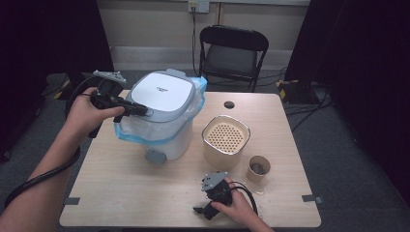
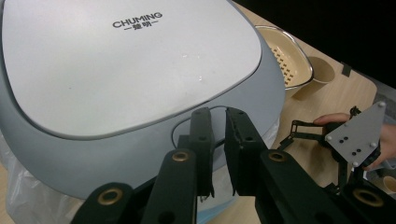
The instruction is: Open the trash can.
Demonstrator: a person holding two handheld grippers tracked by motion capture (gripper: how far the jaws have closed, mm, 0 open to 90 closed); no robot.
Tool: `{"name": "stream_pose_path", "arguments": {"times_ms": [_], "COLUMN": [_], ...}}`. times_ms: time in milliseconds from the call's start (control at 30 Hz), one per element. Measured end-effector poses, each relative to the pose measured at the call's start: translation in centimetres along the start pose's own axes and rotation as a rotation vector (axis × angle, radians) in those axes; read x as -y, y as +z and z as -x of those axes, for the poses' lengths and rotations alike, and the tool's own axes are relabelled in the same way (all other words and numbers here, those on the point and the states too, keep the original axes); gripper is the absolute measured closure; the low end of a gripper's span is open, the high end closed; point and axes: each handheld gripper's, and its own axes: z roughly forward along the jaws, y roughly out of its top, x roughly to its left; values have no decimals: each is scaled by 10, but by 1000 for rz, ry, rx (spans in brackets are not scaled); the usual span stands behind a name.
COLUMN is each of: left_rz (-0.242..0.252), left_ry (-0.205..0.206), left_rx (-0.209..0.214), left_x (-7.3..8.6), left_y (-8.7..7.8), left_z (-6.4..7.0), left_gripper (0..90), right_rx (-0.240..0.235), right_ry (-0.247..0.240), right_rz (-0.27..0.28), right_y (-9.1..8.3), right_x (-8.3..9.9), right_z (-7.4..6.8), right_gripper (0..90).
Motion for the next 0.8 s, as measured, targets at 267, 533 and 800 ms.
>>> {"name": "stream_pose_path", "arguments": {"times_ms": [267,533,800], "left_rz": [7,9,7], "left_ry": [-10,-6,-1], "left_rx": [-14,-36,-44], "left_x": [0,-2,-1], "left_y": [0,2,2], "left_z": [-1,-1,0], "left_gripper": [855,876,900], "right_rx": [0,0,0], "right_ry": [0,0,0], "right_rz": [0,0,0], "right_y": [0,0,0], "right_x": [0,0,0], "right_z": [0,0,0], "right_gripper": [0,0,0]}}
